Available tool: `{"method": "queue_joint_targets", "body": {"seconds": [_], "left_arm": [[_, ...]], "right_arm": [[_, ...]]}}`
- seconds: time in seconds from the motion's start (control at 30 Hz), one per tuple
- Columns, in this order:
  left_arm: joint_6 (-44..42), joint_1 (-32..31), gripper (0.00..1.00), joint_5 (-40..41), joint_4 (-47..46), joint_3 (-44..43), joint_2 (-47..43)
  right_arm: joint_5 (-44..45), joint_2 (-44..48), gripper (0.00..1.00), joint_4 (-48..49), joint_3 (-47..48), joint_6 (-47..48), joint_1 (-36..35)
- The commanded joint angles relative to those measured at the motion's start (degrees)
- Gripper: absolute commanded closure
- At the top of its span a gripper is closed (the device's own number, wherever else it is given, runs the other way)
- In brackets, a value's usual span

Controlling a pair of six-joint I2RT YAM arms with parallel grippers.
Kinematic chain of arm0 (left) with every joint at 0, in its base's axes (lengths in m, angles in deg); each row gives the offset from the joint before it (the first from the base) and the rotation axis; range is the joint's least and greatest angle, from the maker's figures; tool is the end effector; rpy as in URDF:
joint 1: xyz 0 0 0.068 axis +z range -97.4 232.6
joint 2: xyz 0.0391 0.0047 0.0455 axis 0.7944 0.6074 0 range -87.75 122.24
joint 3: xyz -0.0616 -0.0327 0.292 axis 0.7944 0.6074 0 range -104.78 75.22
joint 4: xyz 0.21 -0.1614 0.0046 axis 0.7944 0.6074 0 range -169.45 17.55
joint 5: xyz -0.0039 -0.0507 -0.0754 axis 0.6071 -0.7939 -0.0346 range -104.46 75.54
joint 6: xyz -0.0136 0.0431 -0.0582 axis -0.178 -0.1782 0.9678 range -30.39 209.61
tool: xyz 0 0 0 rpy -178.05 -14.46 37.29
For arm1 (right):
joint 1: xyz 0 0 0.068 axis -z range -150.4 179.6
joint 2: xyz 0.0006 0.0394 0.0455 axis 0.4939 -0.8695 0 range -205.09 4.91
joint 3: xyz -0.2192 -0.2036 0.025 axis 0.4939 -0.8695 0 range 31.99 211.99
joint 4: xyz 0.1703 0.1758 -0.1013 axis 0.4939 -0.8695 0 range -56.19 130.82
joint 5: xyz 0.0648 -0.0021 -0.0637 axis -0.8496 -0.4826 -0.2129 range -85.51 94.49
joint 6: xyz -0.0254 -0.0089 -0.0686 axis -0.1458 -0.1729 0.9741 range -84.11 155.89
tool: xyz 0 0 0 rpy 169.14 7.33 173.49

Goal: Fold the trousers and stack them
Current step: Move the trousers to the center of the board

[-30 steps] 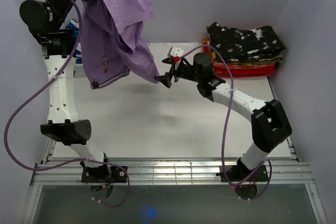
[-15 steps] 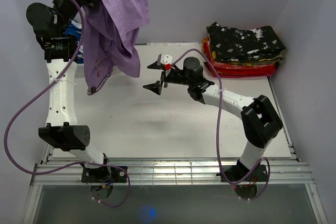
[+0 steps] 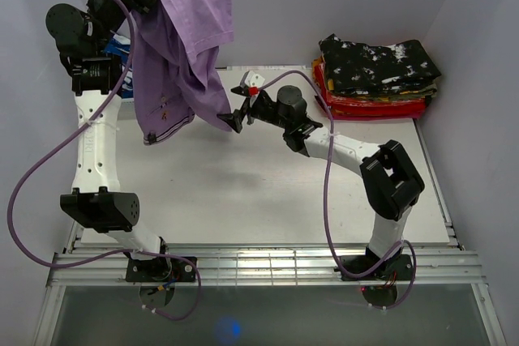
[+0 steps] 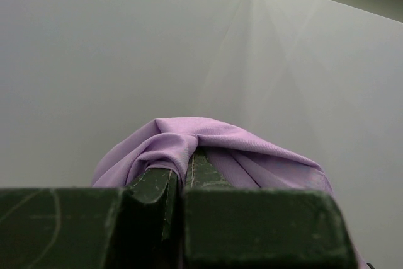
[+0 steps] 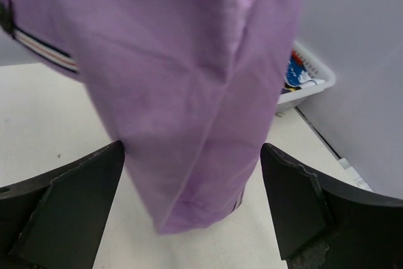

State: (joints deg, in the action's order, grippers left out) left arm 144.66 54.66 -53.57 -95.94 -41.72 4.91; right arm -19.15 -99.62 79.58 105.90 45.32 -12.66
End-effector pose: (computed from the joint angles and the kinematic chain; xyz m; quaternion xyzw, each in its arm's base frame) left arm 0.3291 -0.0270 0.6419 0.0797 0.4902 -0.5070 0.7045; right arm 0.3290 0.3324 0.3399 -0.4188 0.5096 0.3378 0.6715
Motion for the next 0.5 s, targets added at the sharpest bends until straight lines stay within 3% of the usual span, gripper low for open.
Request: {"method": "queue_joint_targets", "body": {"seconds": [0.0,0.13,0.17,0.2,0.27,0.33,0.37,0.4,0.47], "left_arm": [[-1.2,-0.8,1.00,1.0,-2.5,-0.8,-5.2],[-3.0,-1.1,1.00,1.1,0.1,-2.6,-5.2],[-3.3,-1.1,1.00,1.2,0.6,-3.2,-5.2],[-3.6,-1.1,1.00,1.6,1.0,-3.5,-5.3],[-4.5,-1.1,1.00,2.3,2.4,-4.0,-5.2],[-4.9,-3.0,1.00,3.0,3.8,-4.4,-5.2],[-5.4,-3.0,1.00,3.1,4.2,-4.4,-5.5],[-5.6,-3.0,1.00,3.3,4.4,-4.1,-5.6],[-5.9,-3.0,1.00,3.9,5.1,-3.5,-6.2]], "right_arm": [[6.8,-1.4,0.07,2.8,3.1,-0.8,0.3],[2.6,-3.4,0.01,3.6,3.7,-1.2,0.2],[-0.6,-3.7,0.05,3.7,4.0,-1.3,0.2],[-2.4,-3.9,0.19,3.7,4.4,-1.6,0.0],[-6.5,-4.4,0.29,3.6,4.9,-2.0,-0.1],[-8.3,-4.0,0.47,3.5,4.8,-2.6,0.0],[-9.9,-3.6,0.62,3.5,4.3,-2.6,0.2],[-9.7,-3.0,0.92,3.3,4.0,-2.7,0.8],[-8.9,-0.4,0.92,3.0,2.0,-2.7,1.8]]}}
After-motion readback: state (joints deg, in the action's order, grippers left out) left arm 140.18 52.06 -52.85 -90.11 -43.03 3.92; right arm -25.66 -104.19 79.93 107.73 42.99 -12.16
